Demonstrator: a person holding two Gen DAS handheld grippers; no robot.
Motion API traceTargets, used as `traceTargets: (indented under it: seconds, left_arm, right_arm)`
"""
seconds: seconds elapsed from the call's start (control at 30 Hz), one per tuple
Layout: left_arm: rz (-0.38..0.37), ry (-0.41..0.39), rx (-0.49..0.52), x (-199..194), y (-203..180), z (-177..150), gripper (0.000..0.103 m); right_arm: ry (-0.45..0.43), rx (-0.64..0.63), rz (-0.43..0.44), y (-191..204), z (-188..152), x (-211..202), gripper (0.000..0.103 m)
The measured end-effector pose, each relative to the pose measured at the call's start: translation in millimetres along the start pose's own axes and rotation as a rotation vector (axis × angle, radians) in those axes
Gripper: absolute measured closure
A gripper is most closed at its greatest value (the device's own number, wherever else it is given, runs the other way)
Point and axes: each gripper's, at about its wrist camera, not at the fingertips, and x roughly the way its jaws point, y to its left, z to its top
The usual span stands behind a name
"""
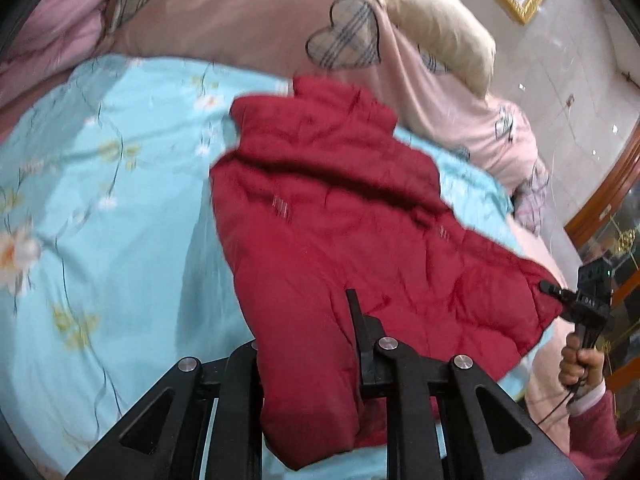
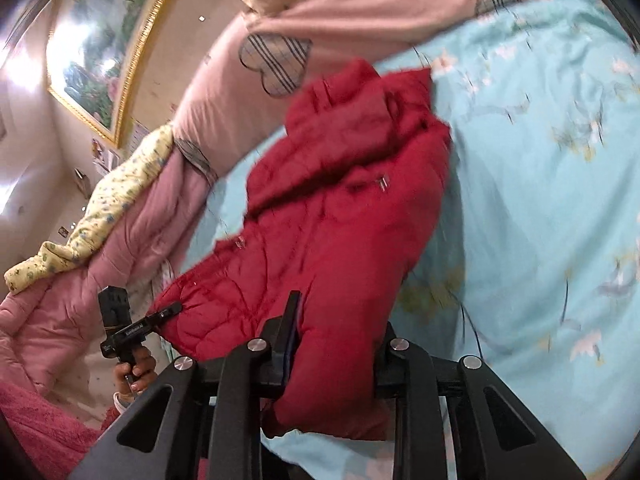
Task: Fold large clothes
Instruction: 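Lift the hem with both grippers and fold it toward the hood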
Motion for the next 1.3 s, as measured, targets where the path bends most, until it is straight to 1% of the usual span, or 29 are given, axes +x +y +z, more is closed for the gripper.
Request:
traceTargets:
  seconds: [0.13, 0.3, 0.37, 0.47, 0.53, 0.63, 0.73, 0.93, 1.03, 1.17, 1.2, 1.3]
  left_arm:
    - [-0.006, -0.064, -0.009, -1, -2, 24, 0.086]
    - [-0.019, -0.084, -0.048, 9, 7, 42, 0.085]
    - [-0.021, -0.093, -0.065, 14, 9, 54, 0.085]
    - [-0.002, -0.102, -0.086, 28, 12, 74, 0.085]
    - [0.020, -0.105, -0.105, 39, 12, 88, 0.085]
    - [0.057, -0.123, -0.105, 55, 5, 109, 0.085]
    - [0.080, -0.134, -0.114, 72, 1, 129, 0.085]
    - [0.109, -0.128, -0.132, 107, 2, 160, 0.084]
    - [0.124, -0.119, -0.133, 125, 6, 171, 0.084]
    - [0.142, -0.107, -0.141, 148, 11, 187, 0.083]
    - [0.148, -0.102, -0.146, 157, 13, 193, 0.083]
    - [0.166, -0.095, -0.162, 176, 18, 207, 0.082]
  right_arm:
    - [-0.066, -0.018, 0.025, 12, 30, 0, 0.079]
    - [-0.146, -0.010, 0.038, 17, 59, 4, 0.079]
    - [-0.169, -0.001, 0.034, 16, 69, 6, 0.079]
    - [-0.200, 0.036, 0.043, 11, 87, 13, 0.079]
    - [-0.218, 0.063, 0.028, 6, 101, 20, 0.079]
    - [-0.243, 0.077, 0.002, 3, 121, 30, 0.079]
    - [-0.267, 0.073, -0.031, 4, 140, 40, 0.079]
    - [-0.294, 0.108, -0.048, -3, 176, 63, 0.078]
    - [-0.305, 0.099, -0.063, -5, 187, 73, 0.077]
    - [-0.311, 0.128, -0.061, -15, 198, 88, 0.076]
    - [-0.311, 0.135, -0.058, -17, 201, 91, 0.074]
    - [-0.314, 0.164, -0.055, -25, 210, 101, 0.073]
